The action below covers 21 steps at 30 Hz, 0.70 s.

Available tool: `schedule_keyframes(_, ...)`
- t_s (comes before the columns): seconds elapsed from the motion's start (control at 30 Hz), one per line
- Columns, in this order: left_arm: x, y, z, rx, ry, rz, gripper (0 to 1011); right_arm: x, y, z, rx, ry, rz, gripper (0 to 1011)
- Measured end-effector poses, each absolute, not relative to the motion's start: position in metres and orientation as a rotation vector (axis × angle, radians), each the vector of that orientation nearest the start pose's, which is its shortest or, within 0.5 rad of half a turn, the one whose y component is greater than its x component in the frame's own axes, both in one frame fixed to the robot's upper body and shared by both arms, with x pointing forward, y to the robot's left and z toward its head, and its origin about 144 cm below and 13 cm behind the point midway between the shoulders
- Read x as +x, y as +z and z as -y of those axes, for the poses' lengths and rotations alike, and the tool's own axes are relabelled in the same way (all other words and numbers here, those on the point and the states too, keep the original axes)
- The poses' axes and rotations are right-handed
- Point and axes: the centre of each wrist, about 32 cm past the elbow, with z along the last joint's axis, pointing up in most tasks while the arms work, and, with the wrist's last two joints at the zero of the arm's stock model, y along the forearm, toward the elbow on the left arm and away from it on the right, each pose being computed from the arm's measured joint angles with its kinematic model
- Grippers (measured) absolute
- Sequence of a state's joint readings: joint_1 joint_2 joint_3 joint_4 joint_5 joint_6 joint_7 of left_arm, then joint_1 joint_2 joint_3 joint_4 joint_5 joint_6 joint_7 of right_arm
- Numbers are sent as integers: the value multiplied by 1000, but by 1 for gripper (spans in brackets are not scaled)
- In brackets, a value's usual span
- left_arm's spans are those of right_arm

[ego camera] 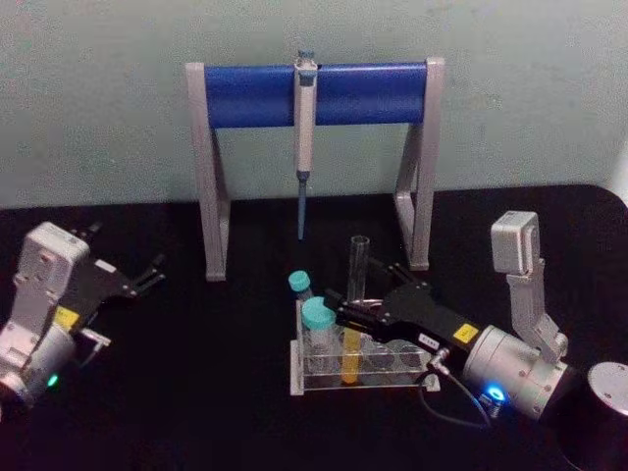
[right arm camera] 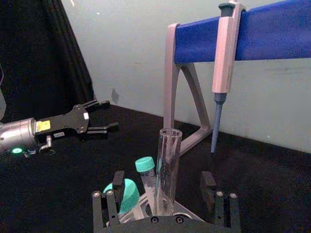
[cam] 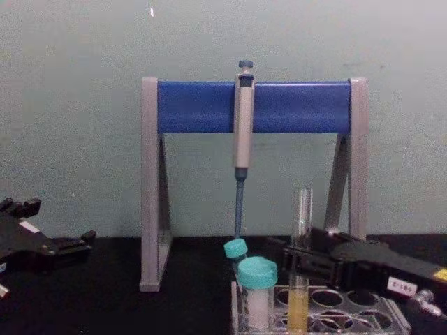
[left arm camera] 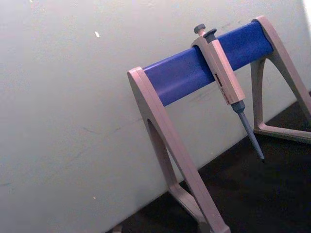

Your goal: Pick up the test tube from the test tube rack, shake it, then place it back into the test tube rack.

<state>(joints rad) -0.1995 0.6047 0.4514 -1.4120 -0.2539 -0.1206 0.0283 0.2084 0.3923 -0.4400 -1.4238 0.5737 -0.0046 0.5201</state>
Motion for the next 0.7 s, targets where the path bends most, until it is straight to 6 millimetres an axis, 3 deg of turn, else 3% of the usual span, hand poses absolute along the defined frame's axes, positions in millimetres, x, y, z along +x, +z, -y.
schedule_keyframes(0.7,489,1140,-310,304,1248,285,1001,496,1137,231,34,-713,-175,997)
